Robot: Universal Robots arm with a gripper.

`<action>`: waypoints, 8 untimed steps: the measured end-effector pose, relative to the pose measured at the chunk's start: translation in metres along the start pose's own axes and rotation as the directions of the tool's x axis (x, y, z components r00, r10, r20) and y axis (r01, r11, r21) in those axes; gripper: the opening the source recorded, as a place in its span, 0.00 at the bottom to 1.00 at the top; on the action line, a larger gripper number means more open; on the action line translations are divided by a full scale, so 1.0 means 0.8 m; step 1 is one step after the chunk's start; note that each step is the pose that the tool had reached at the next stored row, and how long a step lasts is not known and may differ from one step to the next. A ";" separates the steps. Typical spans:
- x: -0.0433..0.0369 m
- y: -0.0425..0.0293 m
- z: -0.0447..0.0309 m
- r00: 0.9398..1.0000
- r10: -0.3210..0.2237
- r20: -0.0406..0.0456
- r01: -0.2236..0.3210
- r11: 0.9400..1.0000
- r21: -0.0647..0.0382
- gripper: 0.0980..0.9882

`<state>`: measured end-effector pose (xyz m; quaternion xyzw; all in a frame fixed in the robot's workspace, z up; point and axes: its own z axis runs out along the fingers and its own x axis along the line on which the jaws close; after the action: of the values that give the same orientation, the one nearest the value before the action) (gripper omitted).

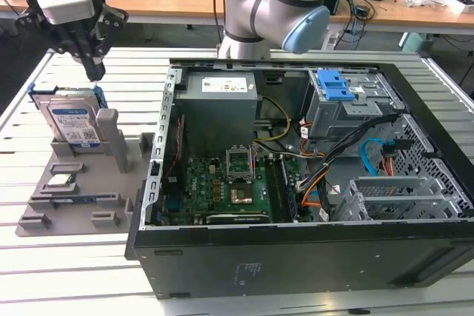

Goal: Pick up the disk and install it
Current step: 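Reach for the disk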

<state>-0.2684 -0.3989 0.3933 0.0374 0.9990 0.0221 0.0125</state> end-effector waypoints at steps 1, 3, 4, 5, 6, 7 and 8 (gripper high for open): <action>0.002 -0.0002 -0.0001 1.000 0.000 0.000 0.000 1.000 0.000 0.01; 0.009 -0.0006 -0.0003 1.000 0.000 0.000 0.000 1.000 0.000 0.01; 0.011 -0.0008 -0.0003 1.000 0.000 0.000 0.000 1.000 0.000 0.01; 0.013 -0.0009 -0.0003 1.000 0.000 0.000 0.000 1.000 0.000 0.01; 0.017 -0.0012 -0.0005 1.000 0.000 0.000 0.000 1.000 0.000 0.01; 0.021 -0.0015 -0.0005 1.000 0.000 0.000 0.000 1.000 0.000 0.01; 0.024 -0.0018 -0.0006 1.000 0.000 0.000 0.000 1.000 0.000 0.01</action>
<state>-0.2876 -0.3989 0.3933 0.0374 0.9990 0.0221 0.0125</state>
